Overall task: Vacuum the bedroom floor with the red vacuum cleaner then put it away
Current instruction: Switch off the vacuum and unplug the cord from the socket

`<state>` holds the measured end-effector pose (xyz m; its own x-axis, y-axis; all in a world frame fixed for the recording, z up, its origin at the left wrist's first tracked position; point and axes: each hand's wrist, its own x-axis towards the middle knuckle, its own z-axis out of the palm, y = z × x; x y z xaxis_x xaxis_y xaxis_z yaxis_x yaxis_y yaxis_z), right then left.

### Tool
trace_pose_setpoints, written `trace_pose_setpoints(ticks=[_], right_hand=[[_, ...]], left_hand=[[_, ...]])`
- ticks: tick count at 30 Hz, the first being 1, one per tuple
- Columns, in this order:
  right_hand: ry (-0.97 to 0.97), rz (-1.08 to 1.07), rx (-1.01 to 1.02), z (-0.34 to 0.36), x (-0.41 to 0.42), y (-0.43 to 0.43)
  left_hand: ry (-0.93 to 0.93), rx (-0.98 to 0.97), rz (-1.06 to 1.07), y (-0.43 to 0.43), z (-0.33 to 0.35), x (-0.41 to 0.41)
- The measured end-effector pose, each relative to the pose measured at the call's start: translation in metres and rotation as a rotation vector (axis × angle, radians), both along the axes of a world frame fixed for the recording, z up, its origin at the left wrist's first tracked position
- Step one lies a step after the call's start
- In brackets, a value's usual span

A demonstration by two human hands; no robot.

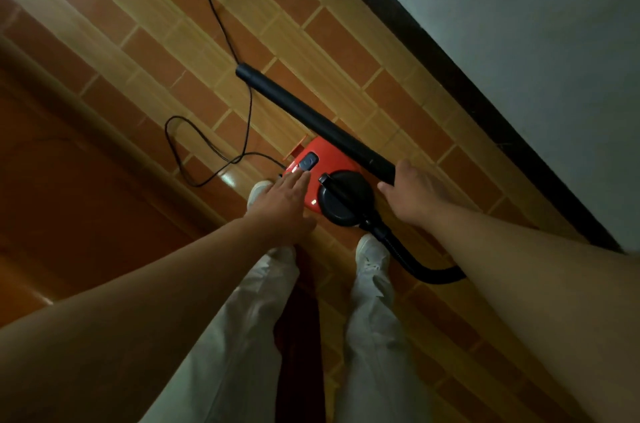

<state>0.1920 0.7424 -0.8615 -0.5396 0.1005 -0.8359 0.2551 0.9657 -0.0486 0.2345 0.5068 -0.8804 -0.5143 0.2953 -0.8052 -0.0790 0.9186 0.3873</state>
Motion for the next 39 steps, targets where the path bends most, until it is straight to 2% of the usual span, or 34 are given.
trace_pose_setpoints(ticks=[7,17,32,39], right_hand=[[0.003,-0.060,0.045,-0.004,-0.016,-0.023],[0.024,-0.012,0.056,-0.029,0.004,-0.023],[0.075,-0.053,0.034,-0.047,0.043,0.011],[0.069,-0.072,0.009,-0.062,0.049,0.025]], left_hand=[[0.013,-0.003,-0.198,-0.040,-0.011,-0.039],[0.007,0.013,-0.317,-0.014,-0.033,-0.043],[-0.004,-0.004,-0.358,0.026,-0.036,-0.017],[0.024,-0.025,-0.286,0.024,-0.035,-0.011]])
